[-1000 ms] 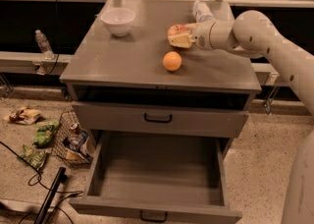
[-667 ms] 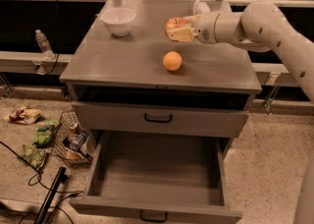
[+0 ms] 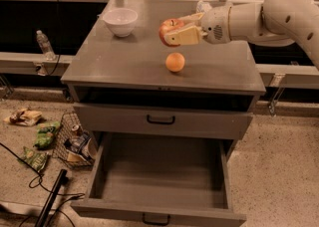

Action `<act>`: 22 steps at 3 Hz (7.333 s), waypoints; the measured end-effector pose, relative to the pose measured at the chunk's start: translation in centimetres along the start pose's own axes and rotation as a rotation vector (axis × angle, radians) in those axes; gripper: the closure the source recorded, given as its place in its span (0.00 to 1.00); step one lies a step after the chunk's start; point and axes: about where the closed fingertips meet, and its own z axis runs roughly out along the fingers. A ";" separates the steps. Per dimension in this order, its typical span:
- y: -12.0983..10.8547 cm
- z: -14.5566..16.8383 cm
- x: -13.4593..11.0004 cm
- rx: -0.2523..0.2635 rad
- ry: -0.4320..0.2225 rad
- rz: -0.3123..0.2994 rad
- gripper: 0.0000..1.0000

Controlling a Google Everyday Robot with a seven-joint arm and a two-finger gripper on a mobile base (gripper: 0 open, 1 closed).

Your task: Place apple into middle drawer

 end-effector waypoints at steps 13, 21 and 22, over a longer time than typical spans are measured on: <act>26.0 2.8 30.2 -0.103 0.135 0.100 1.00; 20.9 9.0 48.4 0.050 0.352 0.109 0.30; 21.3 4.1 40.8 0.162 0.266 0.107 0.61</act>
Offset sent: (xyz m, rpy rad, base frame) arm -0.1032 0.0500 0.0116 0.0554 -0.0198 0.1654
